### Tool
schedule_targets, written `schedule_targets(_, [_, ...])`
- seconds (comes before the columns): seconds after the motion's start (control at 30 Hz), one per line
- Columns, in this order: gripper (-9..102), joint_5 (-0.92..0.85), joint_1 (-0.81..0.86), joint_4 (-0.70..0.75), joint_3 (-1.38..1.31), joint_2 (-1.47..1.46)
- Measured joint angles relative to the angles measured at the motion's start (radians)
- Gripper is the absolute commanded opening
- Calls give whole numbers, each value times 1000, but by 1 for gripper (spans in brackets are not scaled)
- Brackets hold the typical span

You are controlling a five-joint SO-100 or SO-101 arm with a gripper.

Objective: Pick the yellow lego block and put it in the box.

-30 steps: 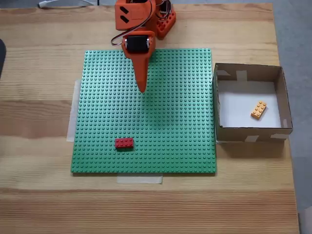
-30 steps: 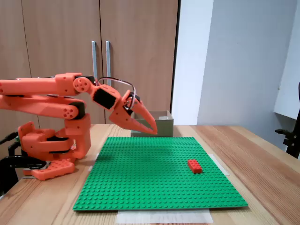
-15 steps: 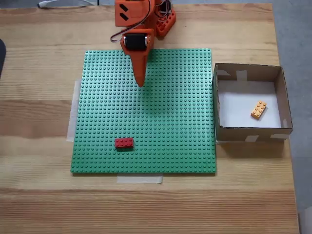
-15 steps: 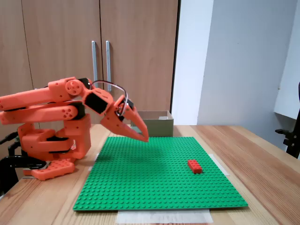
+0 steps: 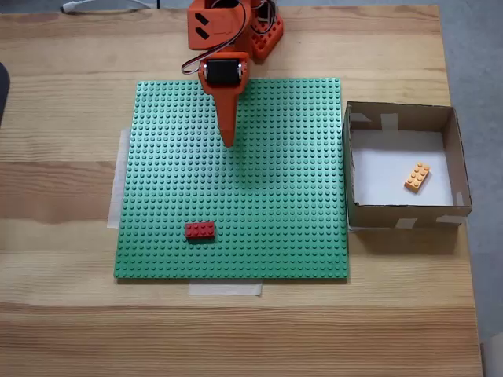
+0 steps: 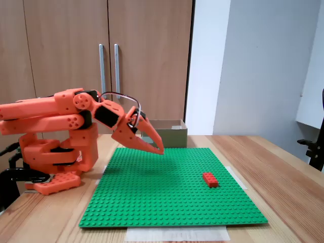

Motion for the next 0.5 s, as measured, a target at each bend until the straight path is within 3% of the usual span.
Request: schedule_targets(0.5, [-1, -25, 0, 43, 3, 0])
